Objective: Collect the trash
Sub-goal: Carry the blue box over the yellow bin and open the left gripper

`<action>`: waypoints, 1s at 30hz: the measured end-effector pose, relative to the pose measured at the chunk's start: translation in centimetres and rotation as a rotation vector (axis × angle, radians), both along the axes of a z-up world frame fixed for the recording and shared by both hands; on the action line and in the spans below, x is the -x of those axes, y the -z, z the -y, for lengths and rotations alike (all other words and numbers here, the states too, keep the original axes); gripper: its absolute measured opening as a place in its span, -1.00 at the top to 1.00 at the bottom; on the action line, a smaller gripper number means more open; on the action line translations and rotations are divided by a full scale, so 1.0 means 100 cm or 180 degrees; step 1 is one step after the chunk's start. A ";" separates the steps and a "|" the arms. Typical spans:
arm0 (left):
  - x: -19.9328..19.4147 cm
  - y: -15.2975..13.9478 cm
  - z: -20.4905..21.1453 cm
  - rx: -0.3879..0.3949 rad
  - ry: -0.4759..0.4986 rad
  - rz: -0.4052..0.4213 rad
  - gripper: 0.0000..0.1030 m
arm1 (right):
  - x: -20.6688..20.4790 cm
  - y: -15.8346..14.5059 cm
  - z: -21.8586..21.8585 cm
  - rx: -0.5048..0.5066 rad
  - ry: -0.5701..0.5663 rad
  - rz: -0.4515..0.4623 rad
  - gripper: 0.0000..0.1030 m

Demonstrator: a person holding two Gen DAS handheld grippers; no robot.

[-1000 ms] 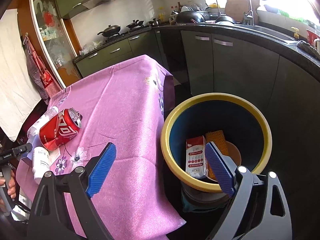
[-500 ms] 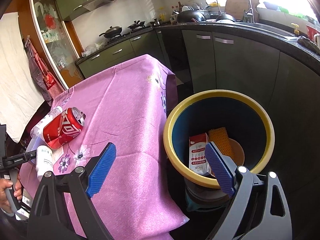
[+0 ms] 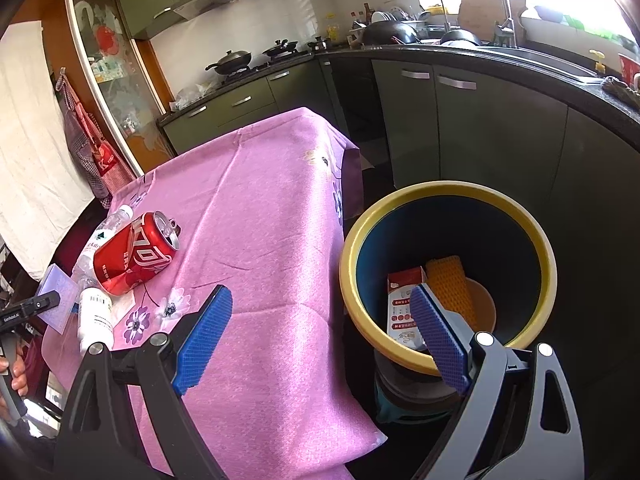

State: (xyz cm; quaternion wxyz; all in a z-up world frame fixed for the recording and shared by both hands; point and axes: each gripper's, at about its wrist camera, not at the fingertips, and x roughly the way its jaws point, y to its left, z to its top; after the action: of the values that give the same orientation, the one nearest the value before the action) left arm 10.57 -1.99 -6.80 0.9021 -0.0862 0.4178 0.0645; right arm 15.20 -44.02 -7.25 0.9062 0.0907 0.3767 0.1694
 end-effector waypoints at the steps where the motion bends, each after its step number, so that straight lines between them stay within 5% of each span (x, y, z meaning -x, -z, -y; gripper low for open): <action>1: 0.001 -0.004 0.002 -0.0003 0.0035 0.0028 -0.43 | 0.000 0.000 0.000 -0.0001 -0.0003 0.0002 -0.73; 9: -0.012 -0.038 0.047 0.0100 0.0639 0.0254 -0.43 | 0.010 -0.007 0.014 -0.0003 0.0109 0.0078 -0.73; 18: -0.082 -0.057 0.179 0.0393 0.1931 0.0301 -0.43 | 0.041 -0.021 0.072 0.0022 0.0609 0.0209 -0.73; 24: -0.139 -0.045 0.272 0.0499 0.2415 0.0134 -0.43 | 0.064 -0.019 0.115 -0.0041 0.0912 0.0195 -0.73; 30: -0.190 -0.013 0.346 0.0464 0.2555 -0.0077 -0.45 | 0.078 -0.013 0.141 -0.0101 0.1080 0.0149 -0.73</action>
State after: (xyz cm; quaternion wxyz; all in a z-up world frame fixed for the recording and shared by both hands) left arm 29.55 -36.56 -5.54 0.8422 0.0209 0.4323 -0.3215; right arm 7.37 -58.13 -6.00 0.9287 0.1633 0.3321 0.0219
